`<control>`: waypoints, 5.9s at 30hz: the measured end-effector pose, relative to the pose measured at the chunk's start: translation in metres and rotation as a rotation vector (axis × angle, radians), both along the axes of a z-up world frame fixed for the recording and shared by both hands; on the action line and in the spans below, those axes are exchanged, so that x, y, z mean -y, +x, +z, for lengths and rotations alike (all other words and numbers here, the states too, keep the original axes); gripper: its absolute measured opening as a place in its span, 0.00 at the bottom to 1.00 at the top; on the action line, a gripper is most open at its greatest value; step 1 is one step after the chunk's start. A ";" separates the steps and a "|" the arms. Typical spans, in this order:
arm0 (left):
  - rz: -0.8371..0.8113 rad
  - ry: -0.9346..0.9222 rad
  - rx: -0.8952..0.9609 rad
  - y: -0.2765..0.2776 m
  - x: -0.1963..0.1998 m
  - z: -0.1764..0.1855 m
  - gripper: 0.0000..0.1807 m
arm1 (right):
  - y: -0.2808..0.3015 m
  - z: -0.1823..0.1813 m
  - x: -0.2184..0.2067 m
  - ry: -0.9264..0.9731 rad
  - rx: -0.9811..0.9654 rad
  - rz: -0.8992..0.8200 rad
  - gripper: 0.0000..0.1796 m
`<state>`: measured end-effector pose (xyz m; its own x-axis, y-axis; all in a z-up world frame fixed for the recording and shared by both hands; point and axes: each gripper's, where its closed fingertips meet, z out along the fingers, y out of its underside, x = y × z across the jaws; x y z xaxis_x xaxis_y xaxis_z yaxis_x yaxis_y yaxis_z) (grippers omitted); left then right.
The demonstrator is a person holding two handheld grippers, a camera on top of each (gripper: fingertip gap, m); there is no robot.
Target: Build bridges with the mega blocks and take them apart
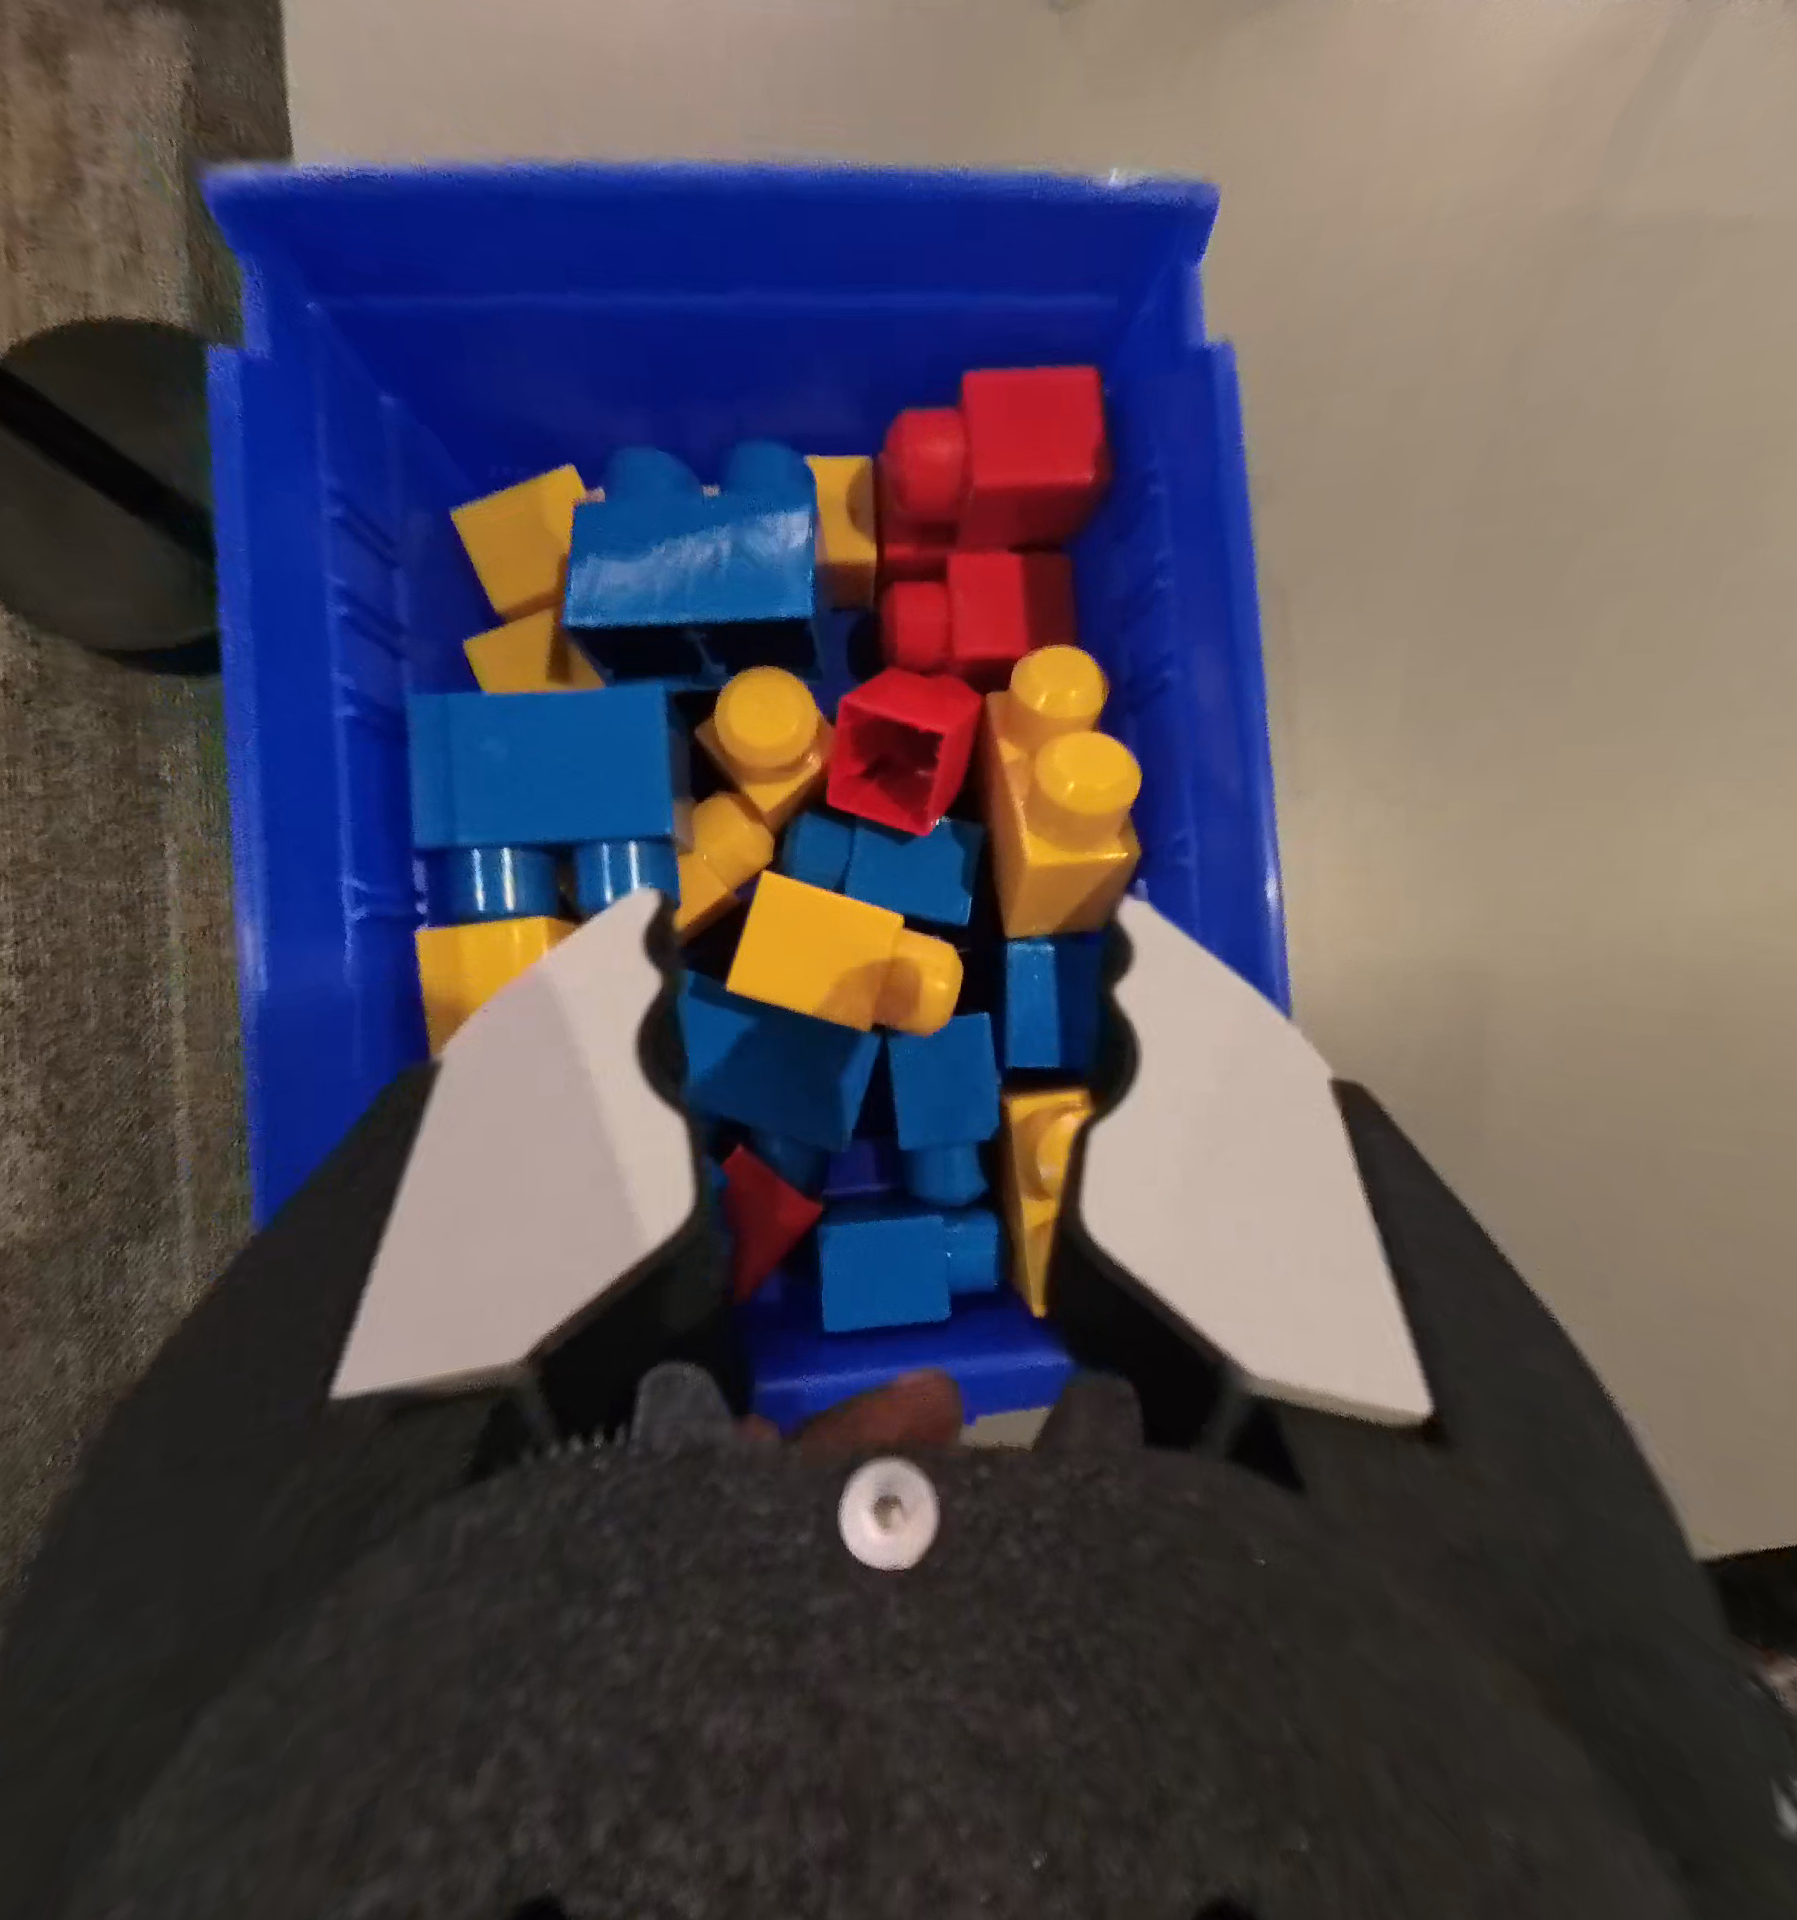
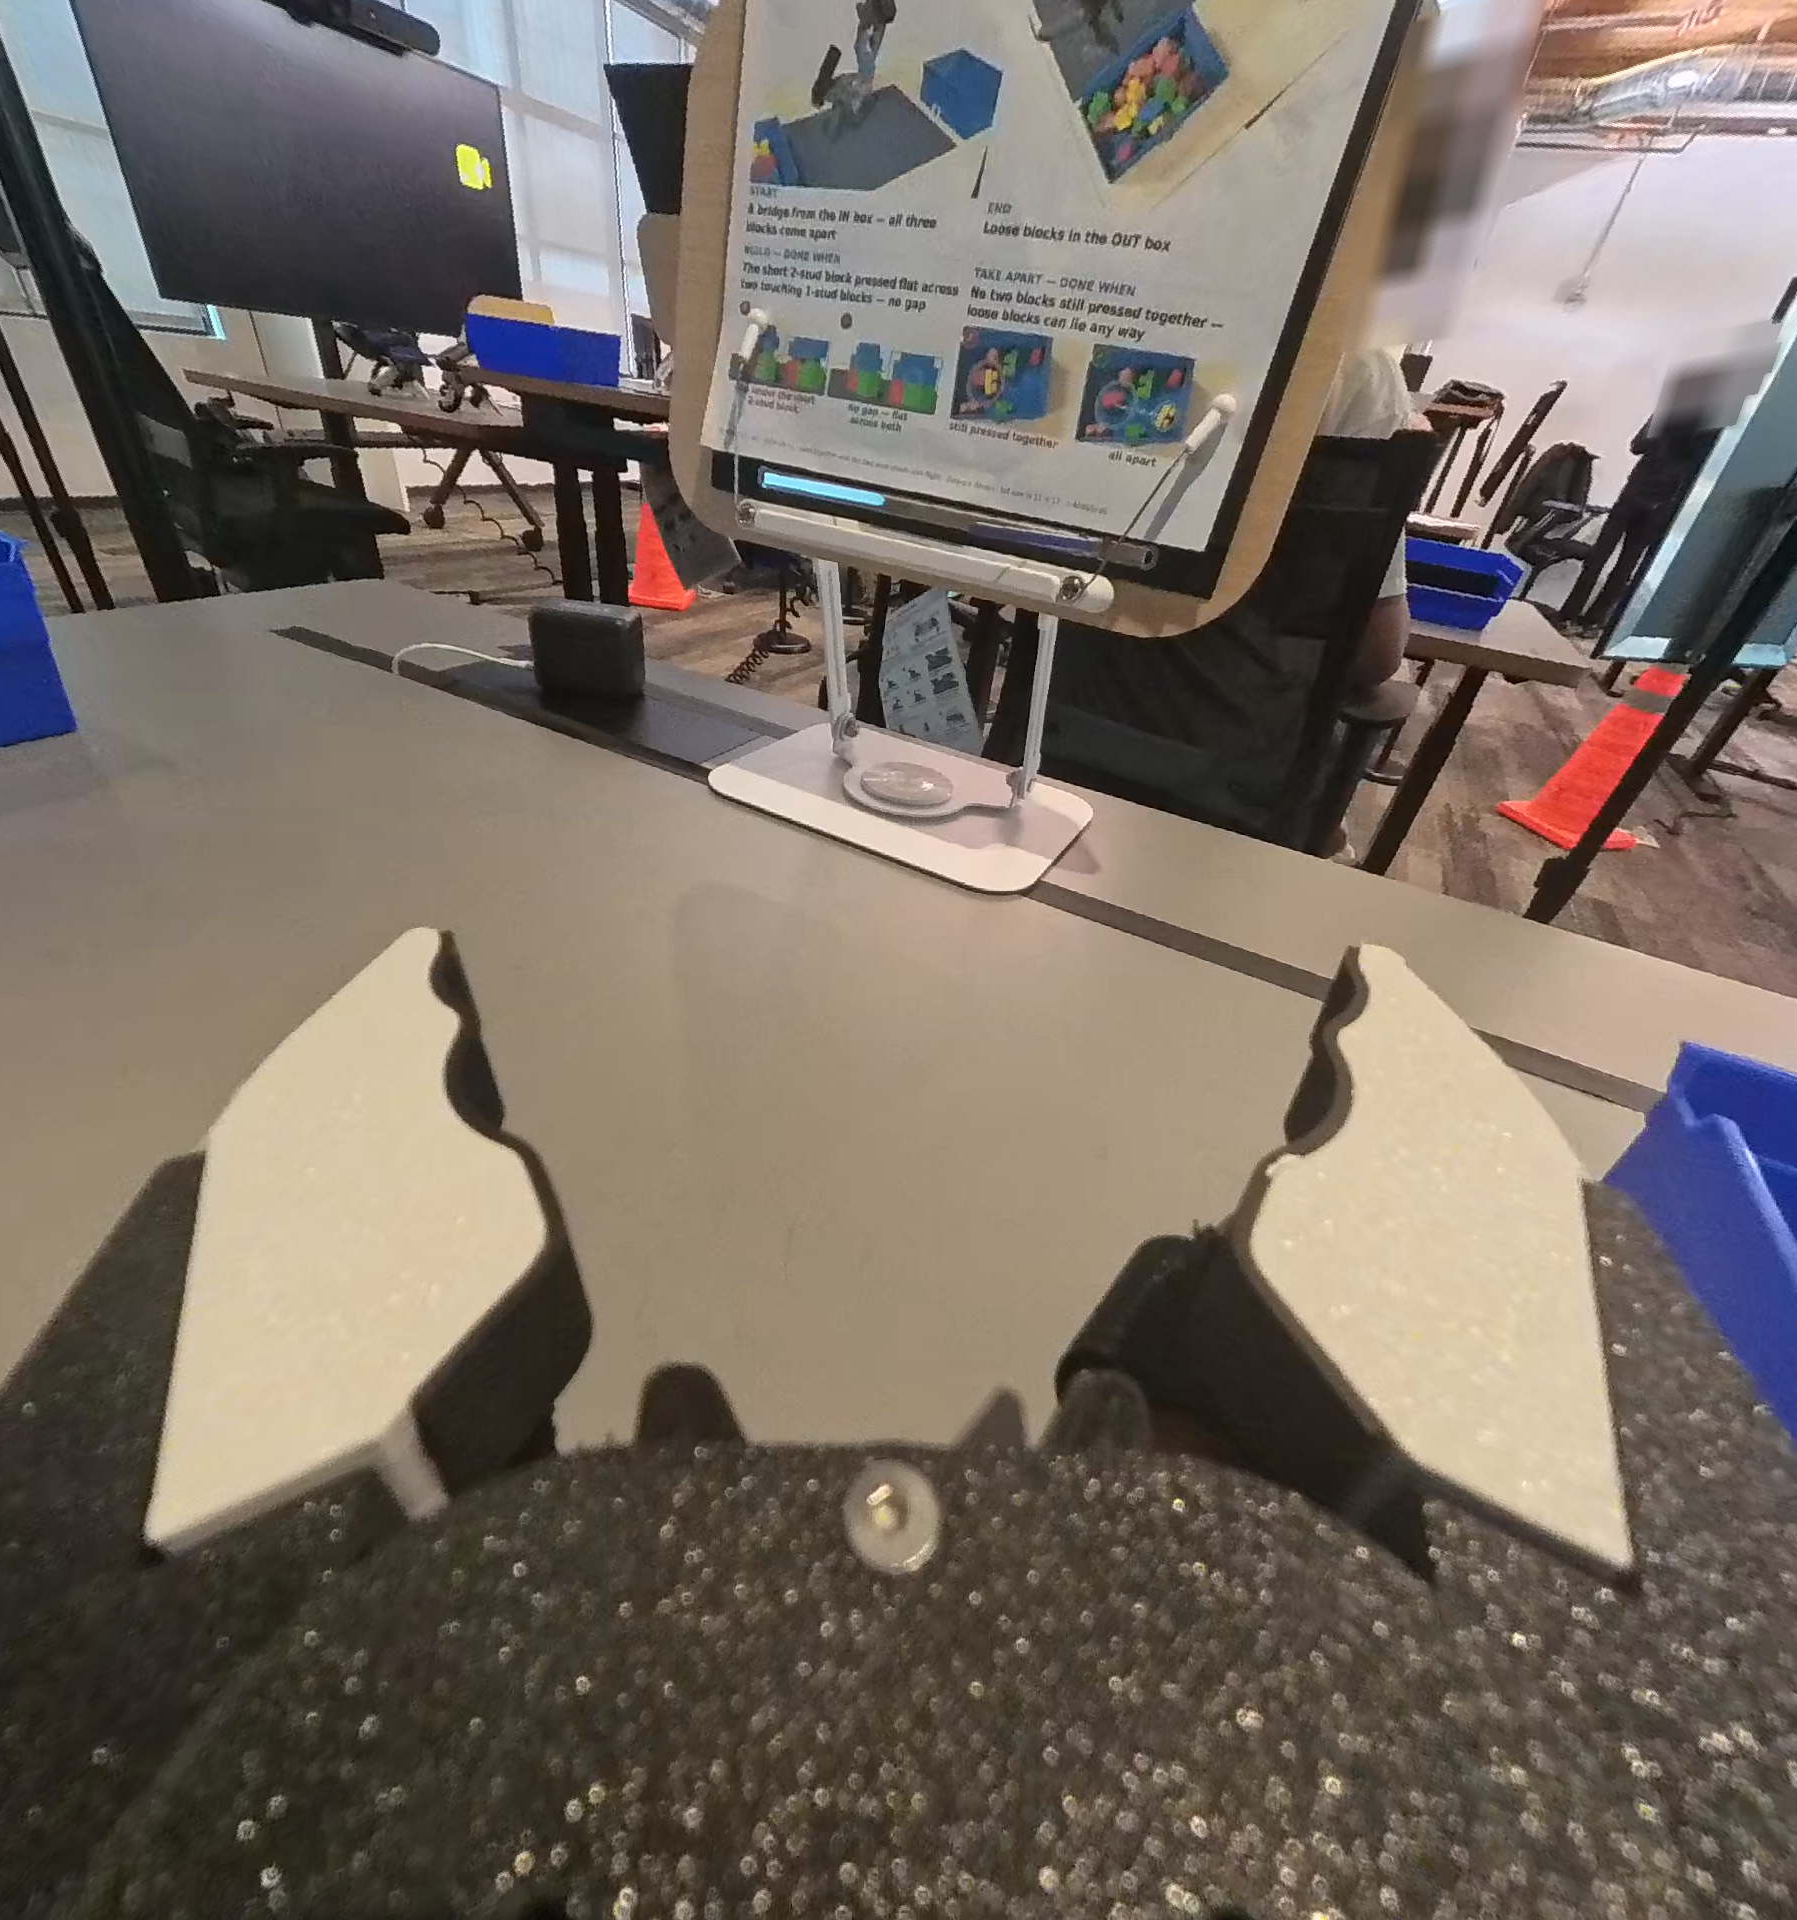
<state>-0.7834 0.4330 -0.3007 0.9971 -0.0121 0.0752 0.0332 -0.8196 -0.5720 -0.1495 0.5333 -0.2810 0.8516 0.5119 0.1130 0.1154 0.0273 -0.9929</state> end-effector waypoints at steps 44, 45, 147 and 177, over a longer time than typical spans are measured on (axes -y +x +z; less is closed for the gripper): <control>-0.024 -0.148 0.001 -0.016 -0.002 -0.010 0.50 | -0.009 -0.005 0.002 -0.035 -0.020 0.055 0.81; -0.016 -0.143 -0.001 -0.018 -0.002 -0.010 0.50 | -0.009 -0.006 0.002 -0.036 -0.020 0.056 0.81; -0.367 1.272 0.295 0.015 0.030 0.187 0.23 | -0.024 -0.006 0.010 -0.032 -0.035 0.136 0.77; -0.430 0.598 -0.091 0.026 -0.008 0.071 0.66 | -0.029 -0.017 0.011 -0.048 0.023 0.152 0.80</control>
